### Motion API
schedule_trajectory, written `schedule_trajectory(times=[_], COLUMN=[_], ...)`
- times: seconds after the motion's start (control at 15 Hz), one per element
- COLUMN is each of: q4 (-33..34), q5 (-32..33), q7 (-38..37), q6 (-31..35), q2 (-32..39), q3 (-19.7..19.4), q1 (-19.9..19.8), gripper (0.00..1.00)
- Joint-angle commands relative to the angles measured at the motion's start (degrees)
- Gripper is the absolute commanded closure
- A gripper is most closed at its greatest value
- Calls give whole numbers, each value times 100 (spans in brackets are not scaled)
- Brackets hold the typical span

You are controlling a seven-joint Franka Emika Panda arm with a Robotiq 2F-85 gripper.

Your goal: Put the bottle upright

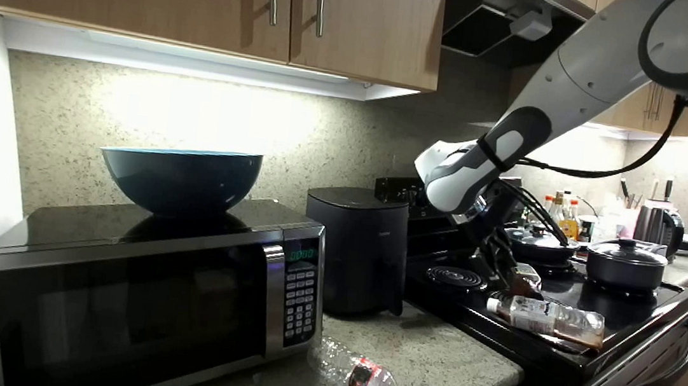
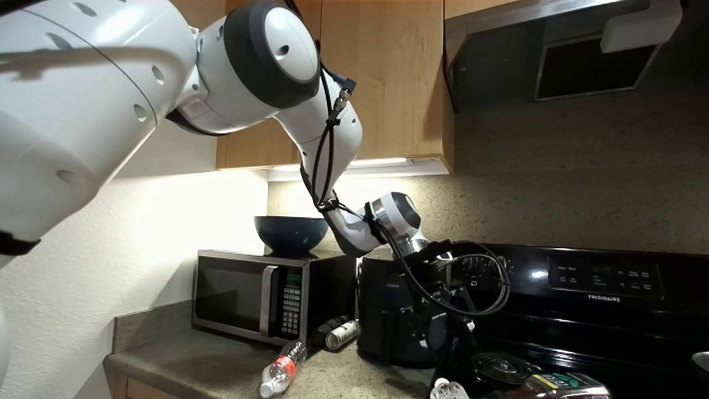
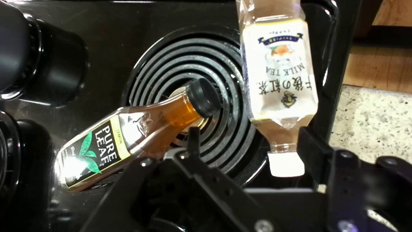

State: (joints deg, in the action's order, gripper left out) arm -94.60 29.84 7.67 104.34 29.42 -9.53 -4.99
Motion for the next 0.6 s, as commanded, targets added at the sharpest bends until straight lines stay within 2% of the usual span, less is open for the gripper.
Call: schedule_trajectory(times=[0.0,0.2,0.27,0.33,0.4,0.53], q4=[-249,-331,-366,-399,-432,-493], q5=[14,-114,-161,-194,-220,-276], q7=[236,410,450,494,522,555], q6=[292,460,513,556,589,628], q2=[-86,11,48,76,104,137], q3=[148,260,291,309,314,310], q1=[-65,-109,-126,-141,-159,-203], gripper=[0,0,5,13,32,45])
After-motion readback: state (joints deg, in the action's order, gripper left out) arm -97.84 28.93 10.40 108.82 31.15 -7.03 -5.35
